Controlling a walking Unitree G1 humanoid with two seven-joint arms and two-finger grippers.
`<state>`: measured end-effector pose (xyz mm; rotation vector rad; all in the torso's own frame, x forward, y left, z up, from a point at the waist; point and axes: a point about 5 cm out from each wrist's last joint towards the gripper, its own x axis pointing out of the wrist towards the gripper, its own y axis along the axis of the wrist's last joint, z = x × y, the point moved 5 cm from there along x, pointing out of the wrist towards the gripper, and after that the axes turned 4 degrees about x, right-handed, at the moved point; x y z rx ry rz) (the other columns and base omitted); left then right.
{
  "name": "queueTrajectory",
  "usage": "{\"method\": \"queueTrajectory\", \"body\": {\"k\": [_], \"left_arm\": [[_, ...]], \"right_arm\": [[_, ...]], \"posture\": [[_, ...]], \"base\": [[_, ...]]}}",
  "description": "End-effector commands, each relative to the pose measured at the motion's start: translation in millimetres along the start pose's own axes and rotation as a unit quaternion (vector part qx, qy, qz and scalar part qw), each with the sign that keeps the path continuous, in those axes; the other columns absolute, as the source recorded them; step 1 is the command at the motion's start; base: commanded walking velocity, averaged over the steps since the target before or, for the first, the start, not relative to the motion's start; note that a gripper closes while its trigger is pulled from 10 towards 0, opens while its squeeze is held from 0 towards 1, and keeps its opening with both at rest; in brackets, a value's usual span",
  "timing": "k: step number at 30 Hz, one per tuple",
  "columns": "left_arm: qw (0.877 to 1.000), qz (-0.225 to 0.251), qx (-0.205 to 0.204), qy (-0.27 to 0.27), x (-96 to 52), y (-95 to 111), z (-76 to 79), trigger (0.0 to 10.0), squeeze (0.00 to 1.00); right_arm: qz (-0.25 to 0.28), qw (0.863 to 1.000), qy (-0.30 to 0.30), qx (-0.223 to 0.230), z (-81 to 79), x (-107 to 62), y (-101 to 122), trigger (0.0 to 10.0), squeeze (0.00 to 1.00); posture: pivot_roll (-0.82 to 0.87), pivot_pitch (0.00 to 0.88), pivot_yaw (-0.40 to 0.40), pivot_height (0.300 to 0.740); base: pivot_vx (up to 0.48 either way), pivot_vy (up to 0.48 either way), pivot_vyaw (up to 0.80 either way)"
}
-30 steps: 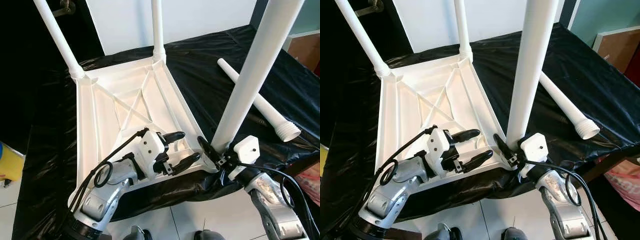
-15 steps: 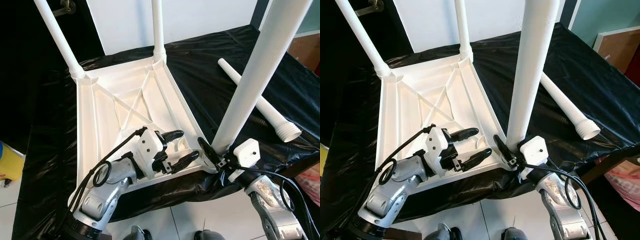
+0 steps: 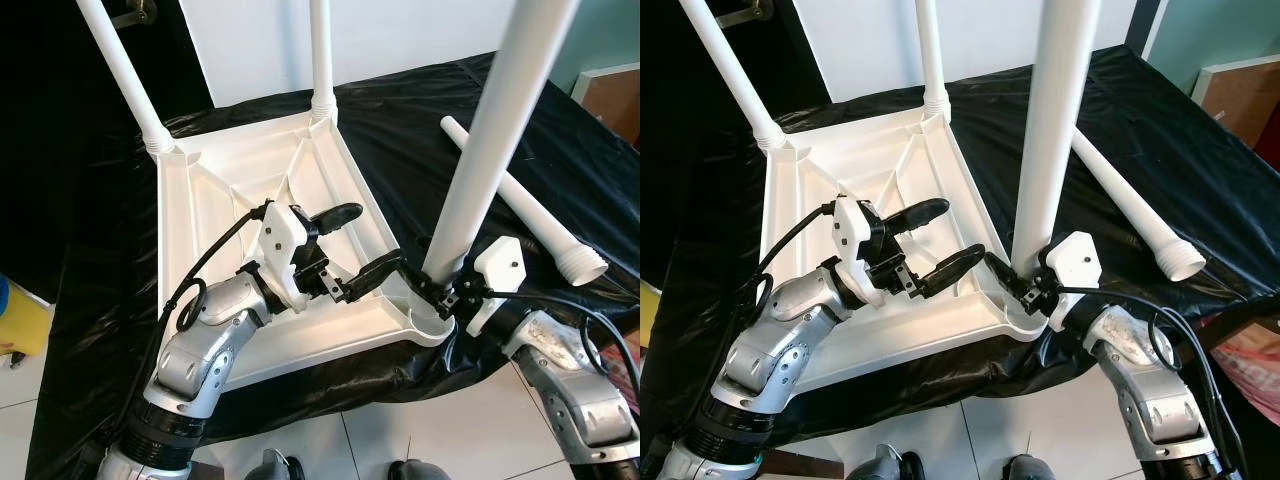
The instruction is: Building children table
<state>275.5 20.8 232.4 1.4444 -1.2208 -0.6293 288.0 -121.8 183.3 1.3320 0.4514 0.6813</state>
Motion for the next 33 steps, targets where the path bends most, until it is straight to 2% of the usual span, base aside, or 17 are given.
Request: {"method": "queueTrajectory", "body": {"k": [1, 4, 6, 8, 13, 18, 21, 33], "left_arm": [[0.999, 0.010, 0.007, -0.033, 4.2, 10, 6.5, 10.0, 0.00], [0.999, 0.012, 0.009, -0.046, 6.2, 13, 8.2, 10.0, 0.00], [0.998, 0.021, -0.001, -0.056, 8.3, 19, 9.1, 10.0, 0.00], [0.995, 0.045, -0.025, -0.080, 12.9, 32, 11.9, 10.0, 0.00], [0.989, 0.061, -0.046, -0.123, 14.4, 44, 20.0, 10.0, 0.00], [0.985, 0.061, -0.045, -0.154, 16.4, 48, 25.7, 10.0, 0.00], [0.979, 0.061, -0.045, -0.187, 18.1, 52, 31.5, 10.0, 0.00], [0.975, 0.058, -0.049, -0.207, 23.9, 57, 30.7, 10.0, 0.00]], "right_arm": [[0.001, 1.000, 0.029, 0.000, -0.1, 2.4, 5, 10.0, 0.00], [-0.005, 0.999, 0.045, -0.001, 0.0, 3.9, 7, 10.0, 0.00], [-0.009, 0.998, 0.058, -0.005, -0.5, 5.3, 8, 10.0, 0.00], [-0.019, 0.996, 0.087, -0.010, -2.1, 8.2, 8, 10.0, 0.00], [-0.030, 0.993, 0.115, -0.015, -2.8, 10.7, 9, 10.0, 0.00], [-0.048, 0.988, 0.148, -0.023, -4.1, 10.8, 7, 10.0, 0.00], [-0.067, 0.979, 0.187, -0.035, -5.8, 10.8, 5, 10.0, 0.00], [-0.093, 0.962, 0.254, -0.040, -15.2, 10.9, 1, 10.0, 0.00]], "posture": [[-0.07, 0.100, 0.033, 0.740], [-0.07, 0.099, 0.033, 0.740], [-0.07, 0.096, 0.032, 0.740], [-0.07, 0.094, 0.030, 0.740], [-0.07, 0.092, 0.030, 0.740], [-0.07, 0.089, 0.031, 0.740], [-0.07, 0.084, 0.029, 0.740], [-0.07, 0.065, 0.027, 0.740]], "base": [[0.000, 0.000, 0.00], [0.000, 0.000, 0.00], [0.000, 0.000, 0.00], [0.000, 0.000, 0.00], [0.000, 0.000, 0.00], [0.000, 0.000, 0.00], [0.000, 0.000, 0.00], [0.000, 0.000, 0.00]]}}
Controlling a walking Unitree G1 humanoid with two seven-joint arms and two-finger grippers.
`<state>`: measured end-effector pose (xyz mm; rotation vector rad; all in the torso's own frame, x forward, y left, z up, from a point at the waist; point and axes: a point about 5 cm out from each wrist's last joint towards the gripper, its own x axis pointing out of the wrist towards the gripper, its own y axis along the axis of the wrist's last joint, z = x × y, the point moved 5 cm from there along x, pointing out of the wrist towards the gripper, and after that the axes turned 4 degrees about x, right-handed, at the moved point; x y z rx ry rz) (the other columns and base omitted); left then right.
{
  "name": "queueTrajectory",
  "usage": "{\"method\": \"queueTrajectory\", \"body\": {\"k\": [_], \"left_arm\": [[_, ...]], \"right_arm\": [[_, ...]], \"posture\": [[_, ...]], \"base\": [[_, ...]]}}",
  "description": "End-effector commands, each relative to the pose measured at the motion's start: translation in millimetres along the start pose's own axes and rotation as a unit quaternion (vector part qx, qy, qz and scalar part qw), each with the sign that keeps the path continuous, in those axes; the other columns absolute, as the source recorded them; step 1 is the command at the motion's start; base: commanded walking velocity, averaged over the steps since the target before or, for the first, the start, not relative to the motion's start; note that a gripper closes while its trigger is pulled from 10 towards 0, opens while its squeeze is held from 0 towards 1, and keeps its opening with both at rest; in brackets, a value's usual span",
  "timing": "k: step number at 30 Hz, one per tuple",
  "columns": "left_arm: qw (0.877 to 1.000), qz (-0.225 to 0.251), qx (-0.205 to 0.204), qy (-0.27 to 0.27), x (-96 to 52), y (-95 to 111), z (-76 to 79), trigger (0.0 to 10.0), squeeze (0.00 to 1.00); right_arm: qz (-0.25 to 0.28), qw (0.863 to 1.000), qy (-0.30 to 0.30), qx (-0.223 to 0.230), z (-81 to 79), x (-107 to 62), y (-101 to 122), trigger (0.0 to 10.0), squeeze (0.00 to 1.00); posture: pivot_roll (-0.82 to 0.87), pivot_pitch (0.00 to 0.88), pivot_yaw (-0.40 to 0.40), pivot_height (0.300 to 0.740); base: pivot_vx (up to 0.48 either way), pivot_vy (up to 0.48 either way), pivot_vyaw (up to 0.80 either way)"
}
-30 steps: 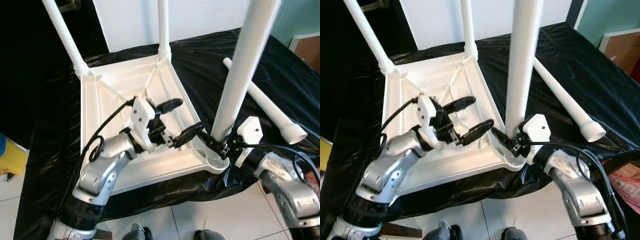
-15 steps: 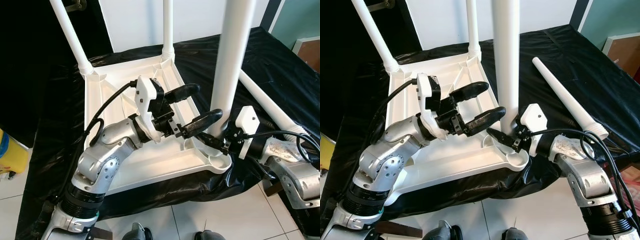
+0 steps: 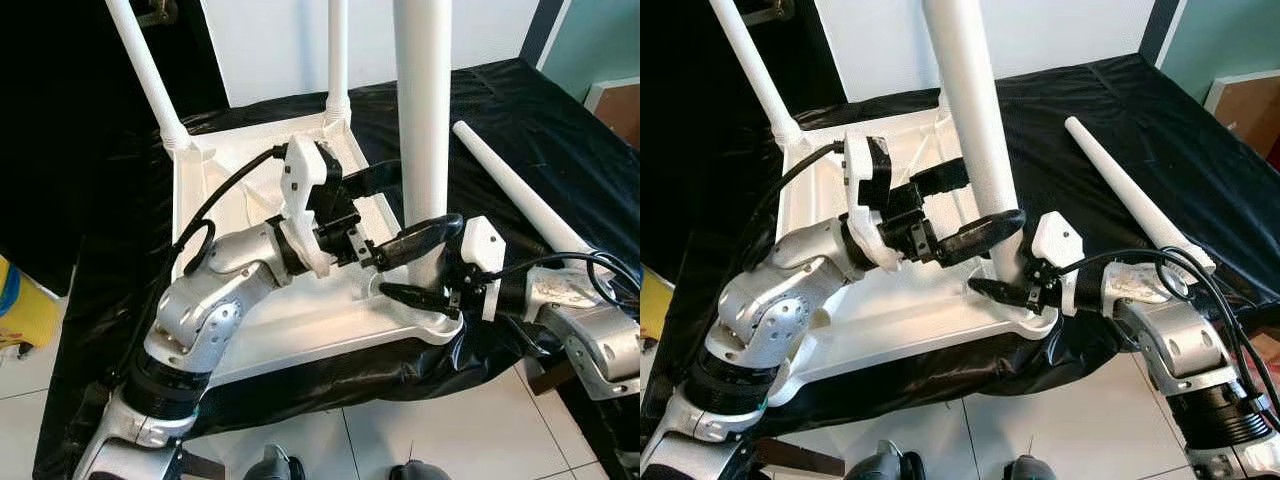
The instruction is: Building children table
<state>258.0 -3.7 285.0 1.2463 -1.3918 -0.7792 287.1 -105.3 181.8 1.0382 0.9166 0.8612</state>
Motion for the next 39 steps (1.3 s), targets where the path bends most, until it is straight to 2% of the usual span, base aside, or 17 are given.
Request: {"method": "queueTrajectory", "body": {"k": [1, 6, 7, 13, 30, 31, 32, 33, 34, 37, 38, 39], "left_arm": [[0.994, 0.007, -0.004, -0.107, 0.7, 5, 20.6, 10.0, 0.00], [0.992, 0.018, -0.027, -0.120, 2.7, 12, 19.8, 9.8, 0.00], [0.992, 0.020, -0.035, -0.120, 2.4, 13, 18.9, 0.0, 0.00], [0.990, 0.025, -0.047, -0.131, 0.4, 16, 20.5, 0.0, 0.00], [0.991, 0.021, -0.044, -0.124, 1.0, 17, 15.5, 0.0, 0.00], [0.993, 0.015, -0.033, -0.112, 2.1, 18, 12.2, 4.5, 0.00], [0.995, 0.010, -0.021, -0.099, 3.4, 18, 8.9, 7.2, 0.00], [0.995, 0.010, -0.021, -0.099, 3.4, 18, 8.9, 7.2, 0.00], [0.996, 0.006, -0.011, -0.085, 4.8, 18, 5.2, 10.0, 0.00], [0.998, 0.000, -0.012, -0.068, 6.7, 19, -0.4, 10.0, 0.00], [0.999, -0.008, -0.009, -0.037, 8.8, 19, -9.9, 10.0, 0.00], [0.999, -0.008, -0.009, -0.037, 8.8, 19, -9.9, 10.0, 0.00]], "right_arm": [[-0.009, 1.000, 0.024, -0.007, -2.9, 2.3, 1, 10.0, 0.00], [-0.010, 0.999, 0.036, -0.012, -2.1, 6.7, 1, 10.0, 0.00], [-0.010, 0.999, 0.037, -0.013, -1.7, 7.2, 1, 10.0, 0.00], [-0.011, 0.999, 0.038, -0.016, -0.5, 7.9, 1, 10.0, 0.00], [-0.007, 1.000, 0.017, -0.007, 6.2, 7.5, 1, 10.0, 0.00], [0.005, 1.000, 0.004, -0.003, 10.5, 7.4, 4, 10.0, 1.00], [0.014, 1.000, -0.006, 0.000, 13.8, 7.3, 7, 10.0, 1.00], [0.014, 1.000, -0.006, 0.000, 13.8, 7.3, 7, 10.0, 1.00], [0.020, 1.000, -0.013, 0.003, 15.9, 7.0, 8, 10.0, 1.00], [0.029, 0.999, -0.027, 0.005, 19.3, 6.7, 11, 10.0, 1.00], [0.036, 0.998, -0.043, 0.006, 23.1, 6.3, 12, 10.0, 1.00], [0.036, 0.998, -0.043, 0.006, 23.1, 6.3, 12, 10.0, 1.00]], "posture": [[-0.07, 0.060, 0.027, 0.740], [-0.07, 0.043, 0.029, 0.740], [-0.07, 0.038, 0.030, 0.740], [-0.07, 0.031, 0.033, 0.740], [-0.08, 0.014, 0.036, 0.740], [-0.08, 0.013, 0.038, 0.740], [-0.08, 0.012, 0.039, 0.740], [-0.08, 0.012, 0.039, 0.740], [-0.08, 0.012, 0.039, 0.740], [-0.08, 0.012, 0.042, 0.740], [-0.08, 0.012, 0.041, 0.740], [-0.08, 0.012, 0.041, 0.740]], "base": [[0.000, 0.000, 0.00], [0.000, 0.000, 0.00], [0.000, 0.000, 0.00], [0.000, 0.000, 0.00], [0.000, 0.000, 0.00], [0.000, 0.000, 0.00], [0.000, 0.000, 0.00], [0.000, 0.000, 0.00], [0.000, 0.000, 0.00], [0.000, 0.000, 0.00], [0.000, 0.000, 0.00], [0.000, 0.000, 0.00]]}}
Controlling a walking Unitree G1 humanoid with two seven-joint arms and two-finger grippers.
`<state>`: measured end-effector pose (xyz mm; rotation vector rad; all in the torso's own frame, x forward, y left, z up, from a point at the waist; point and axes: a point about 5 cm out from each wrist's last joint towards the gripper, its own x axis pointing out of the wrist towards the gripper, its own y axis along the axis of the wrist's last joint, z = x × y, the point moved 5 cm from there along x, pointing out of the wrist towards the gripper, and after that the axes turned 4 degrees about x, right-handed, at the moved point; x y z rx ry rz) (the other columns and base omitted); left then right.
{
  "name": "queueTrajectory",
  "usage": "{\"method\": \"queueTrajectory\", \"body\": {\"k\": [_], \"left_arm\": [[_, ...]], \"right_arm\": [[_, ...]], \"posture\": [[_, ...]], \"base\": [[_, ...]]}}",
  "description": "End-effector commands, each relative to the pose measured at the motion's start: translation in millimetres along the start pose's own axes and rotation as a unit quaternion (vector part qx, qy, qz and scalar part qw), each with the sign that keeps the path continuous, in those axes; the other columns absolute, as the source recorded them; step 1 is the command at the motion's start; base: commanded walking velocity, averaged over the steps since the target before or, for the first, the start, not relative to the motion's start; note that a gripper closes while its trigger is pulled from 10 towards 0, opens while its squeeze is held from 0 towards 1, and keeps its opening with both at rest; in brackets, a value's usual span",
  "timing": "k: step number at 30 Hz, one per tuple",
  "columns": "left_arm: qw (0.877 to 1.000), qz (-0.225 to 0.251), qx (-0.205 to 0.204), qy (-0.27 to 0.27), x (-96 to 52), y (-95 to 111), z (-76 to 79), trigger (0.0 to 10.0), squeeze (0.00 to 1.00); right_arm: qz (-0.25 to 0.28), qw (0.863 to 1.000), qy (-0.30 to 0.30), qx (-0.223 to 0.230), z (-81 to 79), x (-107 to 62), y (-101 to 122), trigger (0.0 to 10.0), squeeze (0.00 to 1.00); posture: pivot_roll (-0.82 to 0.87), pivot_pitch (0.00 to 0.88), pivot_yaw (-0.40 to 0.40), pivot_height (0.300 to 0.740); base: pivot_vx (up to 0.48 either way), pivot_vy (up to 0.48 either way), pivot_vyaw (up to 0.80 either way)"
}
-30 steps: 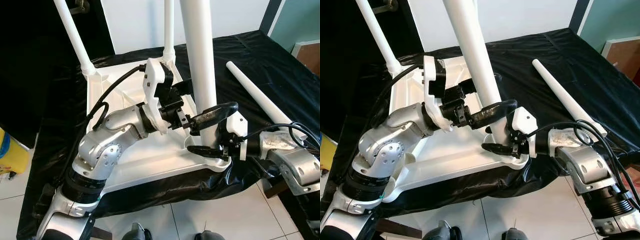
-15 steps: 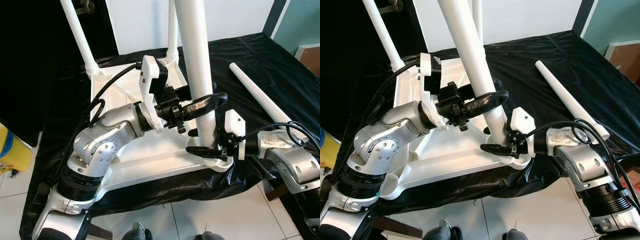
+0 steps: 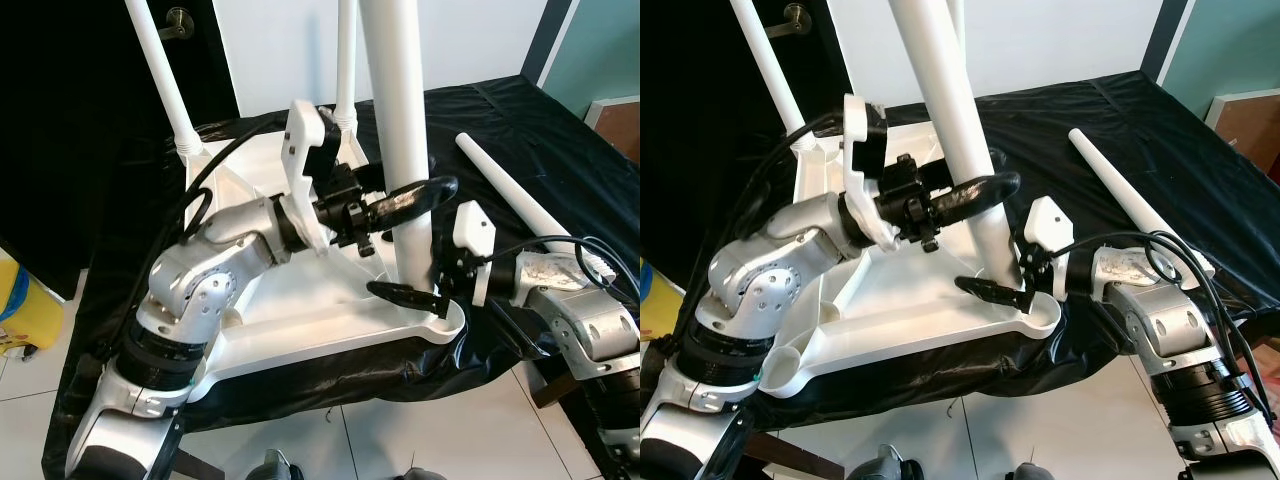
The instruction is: Building children table
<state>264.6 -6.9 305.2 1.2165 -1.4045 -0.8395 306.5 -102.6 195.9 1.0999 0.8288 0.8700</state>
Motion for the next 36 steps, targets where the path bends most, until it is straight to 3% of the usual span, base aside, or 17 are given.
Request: {"method": "queueTrajectory", "body": {"k": [1, 2, 5, 6, 7, 8, 12, 21, 25, 33, 34, 35, 36], "left_arm": [[1.000, -0.020, 0.014, 0.016, 0.8, 1, -9.7, 10.0, 0.00], [0.998, -0.035, 0.018, 0.047, 0.9, -2, -20.5, 10.0, 0.00], [0.997, -0.044, 0.021, 0.066, 0.7, -3, -26.9, 10.0, 0.00], [0.995, -0.052, 0.021, 0.088, 0.7, -3, -34.2, 10.0, 0.00], [0.995, -0.052, 0.021, 0.088, 0.7, -3, -34.2, 10.0, 0.00], [0.992, -0.060, 0.020, 0.106, 1.0, -4, -39.4, 10.0, 0.00], [0.989, -0.066, 0.018, 0.128, 1.5, -3, -45.6, 10.0, 0.00], [0.967, -0.055, 0.010, 0.249, 7.3, 4, -82.5, 10.0, 0.00], [0.962, -0.055, 0.013, 0.268, 10.1, 6, -87.9, 10.0, 0.00], [0.947, -0.057, 0.014, 0.314, 22.9, 9, -95.8, 10.0, 0.00], [0.947, -0.057, 0.014, 0.314, 22.9, 9, -95.8, 10.0, 0.00], [0.945, -0.057, 0.023, 0.322, 31.6, 10, -94.7, 10.0, 0.00], [0.945, -0.057, 0.023, 0.322, 31.6, 10, -94.7, 10.0, 0.00]], "right_arm": [[0.015, 0.999, -0.029, 0.011, 6.9, 0.3, 2, 10.0, 1.00], [0.024, 0.998, -0.050, 0.017, 10.0, 1.2, 3, 10.0, 1.00], [0.030, 0.997, -0.062, 0.021, 11.6, 1.7, 4, 10.0, 1.00], [0.040, 0.996, -0.080, 0.028, 12.7, 3.9, 4, 10.0, 0.83], [0.040, 0.996, -0.080, 0.028, 12.7, 3.9, 4, 10.0, 0.83], [0.048, 0.994, -0.097, 0.030, 13.2, 7.2, 4, 10.0, 0.00], [0.058, 0.990, -0.120, 0.035, 13.6, 11.9, 4, 10.0, 0.00], [0.075, 0.961, -0.264, 0.049, 35.9, 26.3, 0, 10.0, 0.00], [0.074, 0.951, -0.298, 0.049, 40.9, 27.5, -1, 10.0, 0.00], [0.079, 0.909, -0.406, 0.049, 55.1, 37.6, 0, 10.0, 0.00], [0.079, 0.909, -0.406, 0.049, 55.1, 37.6, 0, 10.0, 0.00], [0.082, 0.895, -0.435, 0.046, 59.1, 42.1, 3, 10.0, 0.00], [0.082, 0.895, -0.435, 0.046, 59.1, 42.1, 3, 10.0, 0.00]], "posture": [[-0.08, 0.015, 0.039, 0.740], [-0.08, 0.015, 0.039, 0.740], [-0.08, 0.015, 0.039, 0.740], [-0.08, 0.016, 0.039, 0.740], [-0.08, 0.016, 0.039, 0.740], [-0.08, 0.016, 0.042, 0.740], [-0.08, 0.016, 0.042, 0.740], [-0.08, 0.034, 0.054, 0.740], [-0.07, 0.036, 0.055, 0.740], [-0.07, 0.054, 0.063, 0.740], [-0.07, 0.054, 0.063, 0.740], [-0.07, 0.066, 0.074, 0.740], [-0.07, 0.066, 0.074, 0.740]], "base": [[0.000, 0.000, 0.00], [0.000, 0.000, 0.00], [0.000, 0.000, 0.00], [0.000, 0.000, 0.00], [0.000, 0.000, 0.00], [0.000, 0.000, 0.00], [0.000, 0.000, 0.00], [0.000, 0.000, 0.00], [0.000, 0.000, 0.00], [0.000, 0.000, 0.00], [0.000, 0.000, 0.00], [0.000, 0.000, 0.00], [0.000, 0.000, 0.00]]}}
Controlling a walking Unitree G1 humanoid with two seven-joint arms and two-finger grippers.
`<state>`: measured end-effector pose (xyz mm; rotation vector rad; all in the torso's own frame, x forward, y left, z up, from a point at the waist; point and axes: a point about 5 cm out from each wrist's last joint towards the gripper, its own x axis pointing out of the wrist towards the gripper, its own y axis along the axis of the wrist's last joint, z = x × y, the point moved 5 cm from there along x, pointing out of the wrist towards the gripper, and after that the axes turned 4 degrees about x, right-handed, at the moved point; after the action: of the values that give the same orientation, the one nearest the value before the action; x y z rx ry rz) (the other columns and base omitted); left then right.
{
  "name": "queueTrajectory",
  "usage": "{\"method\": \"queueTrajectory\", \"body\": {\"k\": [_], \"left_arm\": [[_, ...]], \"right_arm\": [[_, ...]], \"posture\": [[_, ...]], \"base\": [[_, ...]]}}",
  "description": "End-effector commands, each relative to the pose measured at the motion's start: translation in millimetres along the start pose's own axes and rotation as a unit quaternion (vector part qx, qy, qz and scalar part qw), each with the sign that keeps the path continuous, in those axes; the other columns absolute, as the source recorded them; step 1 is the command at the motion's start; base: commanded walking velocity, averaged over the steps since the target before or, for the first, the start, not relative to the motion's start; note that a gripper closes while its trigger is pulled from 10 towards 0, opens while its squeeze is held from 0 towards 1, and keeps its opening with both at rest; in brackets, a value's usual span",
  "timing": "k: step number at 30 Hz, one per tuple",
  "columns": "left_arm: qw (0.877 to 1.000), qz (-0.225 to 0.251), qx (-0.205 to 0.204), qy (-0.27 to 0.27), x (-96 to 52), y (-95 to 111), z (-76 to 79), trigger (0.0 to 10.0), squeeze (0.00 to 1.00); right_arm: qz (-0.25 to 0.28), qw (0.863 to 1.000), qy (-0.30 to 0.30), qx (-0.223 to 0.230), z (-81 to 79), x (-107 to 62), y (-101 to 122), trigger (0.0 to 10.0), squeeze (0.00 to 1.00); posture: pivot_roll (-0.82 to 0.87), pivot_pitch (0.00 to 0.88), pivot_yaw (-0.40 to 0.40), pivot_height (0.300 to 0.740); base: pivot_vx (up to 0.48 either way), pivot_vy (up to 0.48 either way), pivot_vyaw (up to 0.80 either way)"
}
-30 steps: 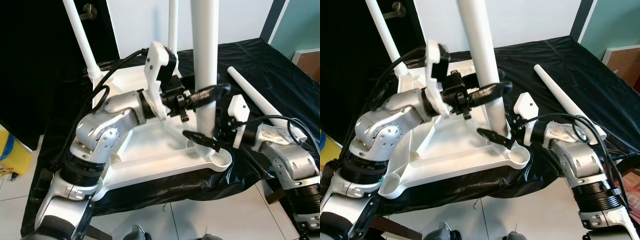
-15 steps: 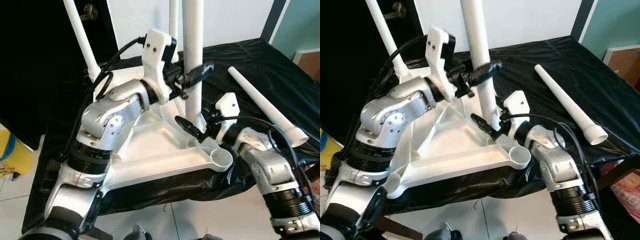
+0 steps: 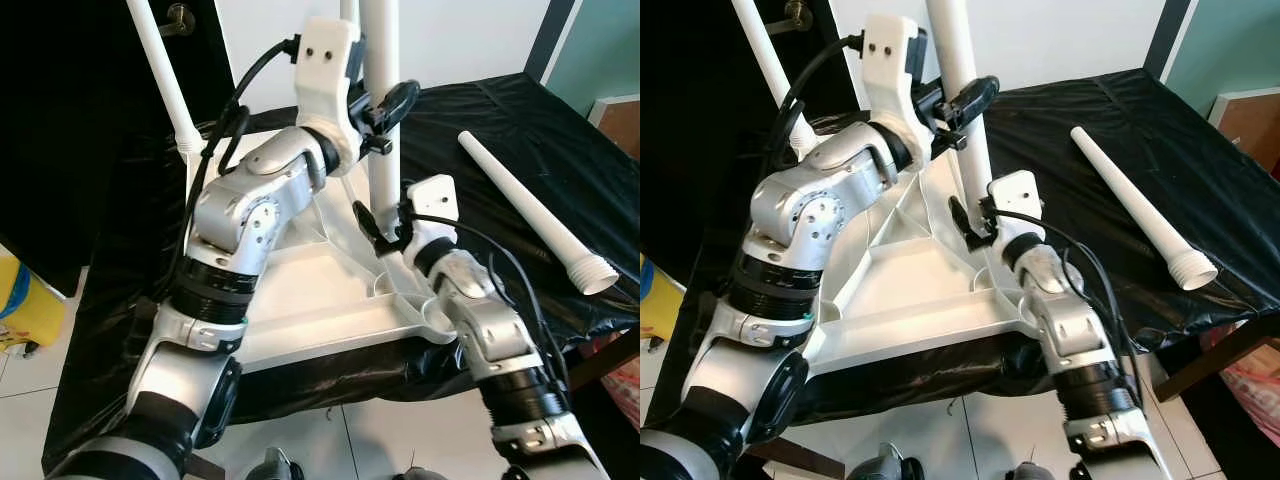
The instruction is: Building children table
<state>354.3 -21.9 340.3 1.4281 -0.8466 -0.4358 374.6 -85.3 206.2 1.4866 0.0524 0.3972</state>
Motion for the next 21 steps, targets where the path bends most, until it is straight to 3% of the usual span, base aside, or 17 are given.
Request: {"method": "queueTrajectory", "body": {"k": [1, 8, 21], "left_arm": [[1.000, -0.003, 0.008, 0.015, 5.3, 3, 1.9, 10.0, 0.00], [1.000, -0.002, 0.018, 0.018, 13.7, 4, 13.8, 10.0, 0.00], [0.999, 0.001, 0.026, 0.020, 16.9, 6, 20.2, 10.0, 0.00]], "right_arm": [[0.006, 1.000, -0.023, -0.004, 1.2, 3.7, 1, 10.0, 0.00], [0.022, 0.998, -0.053, -0.020, -6.2, 11.2, 7, 10.0, 0.00], [0.027, 0.996, -0.088, -0.020, -2.8, 15.2, 7, 10.0, 0.00]], "posture": [[-0.06, 0.068, 0.077, 0.740], [-0.06, 0.076, 0.082, 0.740], [-0.06, 0.076, 0.087, 0.740]], "base": [[0.000, 0.000, 0.00], [0.000, 0.000, 0.00], [0.000, 0.000, 0.00]]}}
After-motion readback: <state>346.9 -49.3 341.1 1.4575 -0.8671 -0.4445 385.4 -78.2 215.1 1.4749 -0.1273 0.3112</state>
